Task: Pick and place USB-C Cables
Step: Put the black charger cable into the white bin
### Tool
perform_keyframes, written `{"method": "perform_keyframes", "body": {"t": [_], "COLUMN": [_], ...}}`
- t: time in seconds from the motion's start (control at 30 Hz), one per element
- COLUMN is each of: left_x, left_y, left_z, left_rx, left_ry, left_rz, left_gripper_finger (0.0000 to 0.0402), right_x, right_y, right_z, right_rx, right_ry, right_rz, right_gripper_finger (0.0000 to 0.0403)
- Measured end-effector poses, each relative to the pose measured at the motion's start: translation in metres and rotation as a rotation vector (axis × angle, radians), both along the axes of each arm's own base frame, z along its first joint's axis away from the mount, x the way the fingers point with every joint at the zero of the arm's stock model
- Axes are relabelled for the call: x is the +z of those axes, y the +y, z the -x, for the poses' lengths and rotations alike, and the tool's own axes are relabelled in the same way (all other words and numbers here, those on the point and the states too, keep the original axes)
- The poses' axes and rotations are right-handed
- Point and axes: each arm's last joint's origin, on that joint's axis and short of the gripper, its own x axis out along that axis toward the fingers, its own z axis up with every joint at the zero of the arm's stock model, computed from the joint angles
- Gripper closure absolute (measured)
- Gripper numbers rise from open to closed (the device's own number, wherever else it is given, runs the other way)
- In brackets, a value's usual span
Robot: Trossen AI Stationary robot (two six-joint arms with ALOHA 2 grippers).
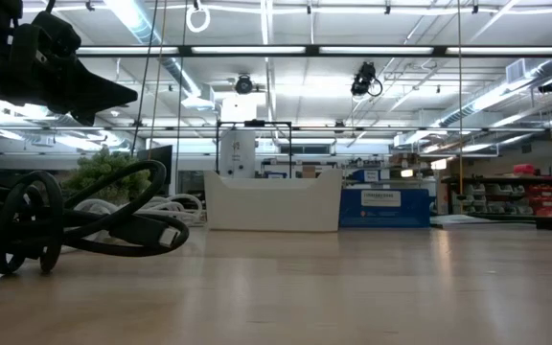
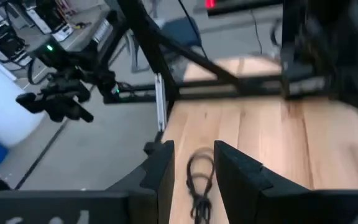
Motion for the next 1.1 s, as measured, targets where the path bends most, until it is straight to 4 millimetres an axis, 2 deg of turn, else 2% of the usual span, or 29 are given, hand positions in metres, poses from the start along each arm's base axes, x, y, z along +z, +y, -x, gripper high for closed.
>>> {"method": "perform_keyframes", "body": {"t": [0.13,0.23,0.57,0.67,0.77,1.1], "left_x": [0.000,0.000,0.000,0.000,0.000,-0.001], "left_y": [0.000,0.000,0.000,0.000,0.000,0.000], "left_z": [0.000,0.000,0.000,0.000,0.000,-0.001], "left_rx": [0.000,0.000,0.000,0.000,0.000,-0.002], "left_ry": [0.000,0.000,0.000,0.000,0.000,0.009], "left_rz": [0.000,0.000,0.000,0.000,0.000,-0.001], "left_gripper_finger": [0.0388,0.0388,0.0388,0.0388,0.0388,0.0388], "right_x": [0.017,0.033,0.060,0.055,0.042,-0.028], "right_y": [0.022,0.031,0.034,0.036,0.042,0.065], "right_z": [0.006,0.008,0.005,-0.001,-0.012,-0.057], "right_rx": [-0.004,-0.012,-0.088,-0.095,-0.090,0.055], "right_ry": [-0.086,-0.160,-0.385,-0.411,-0.390,-0.286], "right_rz": [0.089,0.108,0.028,0.067,0.065,0.025], "right_gripper_finger": [0.0284,0.0284,0.0284,0.0284,0.0284,0.0283]}}
